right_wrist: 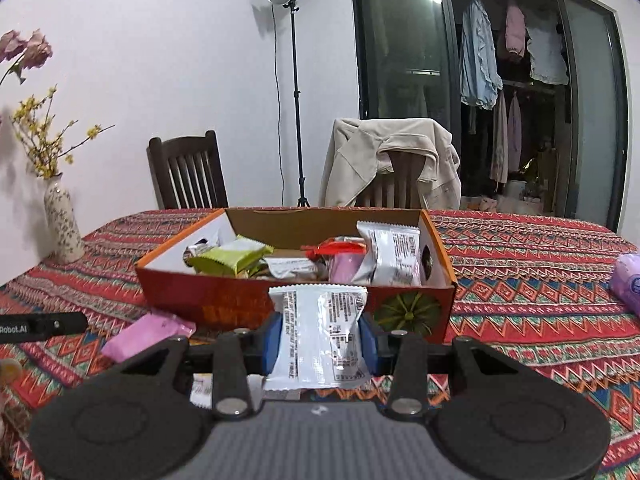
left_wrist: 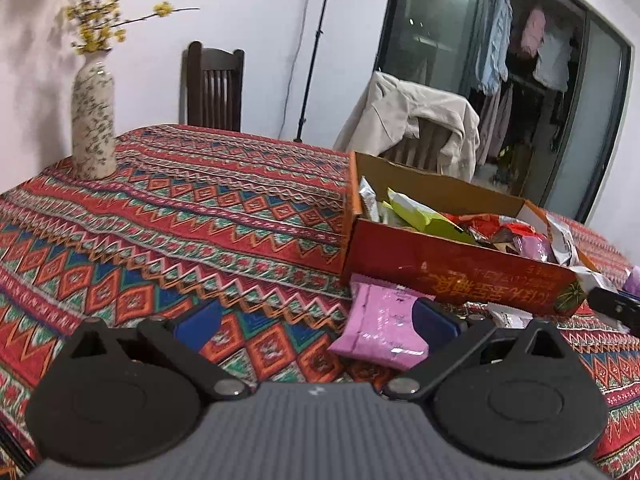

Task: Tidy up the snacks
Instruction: 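Grasp the pink packet with the left gripper while the right holds the white packet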

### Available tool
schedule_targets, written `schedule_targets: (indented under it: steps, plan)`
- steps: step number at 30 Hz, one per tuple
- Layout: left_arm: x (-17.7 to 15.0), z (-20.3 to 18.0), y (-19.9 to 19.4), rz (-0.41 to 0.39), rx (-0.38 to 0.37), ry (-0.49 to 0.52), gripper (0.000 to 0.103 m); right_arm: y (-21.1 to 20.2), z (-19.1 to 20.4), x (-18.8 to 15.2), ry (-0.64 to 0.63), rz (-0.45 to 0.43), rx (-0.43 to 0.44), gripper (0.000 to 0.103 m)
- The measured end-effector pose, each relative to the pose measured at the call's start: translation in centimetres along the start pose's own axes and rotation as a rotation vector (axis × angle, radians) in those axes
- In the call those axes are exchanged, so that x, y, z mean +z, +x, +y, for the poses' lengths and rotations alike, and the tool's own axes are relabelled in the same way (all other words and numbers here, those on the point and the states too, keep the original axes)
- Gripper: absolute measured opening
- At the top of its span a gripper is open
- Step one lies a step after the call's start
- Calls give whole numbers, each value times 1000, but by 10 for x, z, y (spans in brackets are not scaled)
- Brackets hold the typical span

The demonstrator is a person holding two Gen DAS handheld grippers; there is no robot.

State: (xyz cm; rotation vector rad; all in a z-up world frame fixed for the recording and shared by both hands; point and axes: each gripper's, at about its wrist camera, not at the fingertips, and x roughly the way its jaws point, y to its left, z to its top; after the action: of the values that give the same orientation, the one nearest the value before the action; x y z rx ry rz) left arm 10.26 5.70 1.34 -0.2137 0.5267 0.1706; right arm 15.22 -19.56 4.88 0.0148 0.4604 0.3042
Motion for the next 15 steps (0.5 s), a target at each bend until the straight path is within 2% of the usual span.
schedule_targets:
  steps: [7, 15]
  plan:
    - [12, -35, 32, 60, 12, 85, 103, 22, -12, -13, 55, 9, 3, 40]
    - [-2, -52, 74, 135, 37, 131, 103, 17, -14, -18, 72, -7, 16, 40]
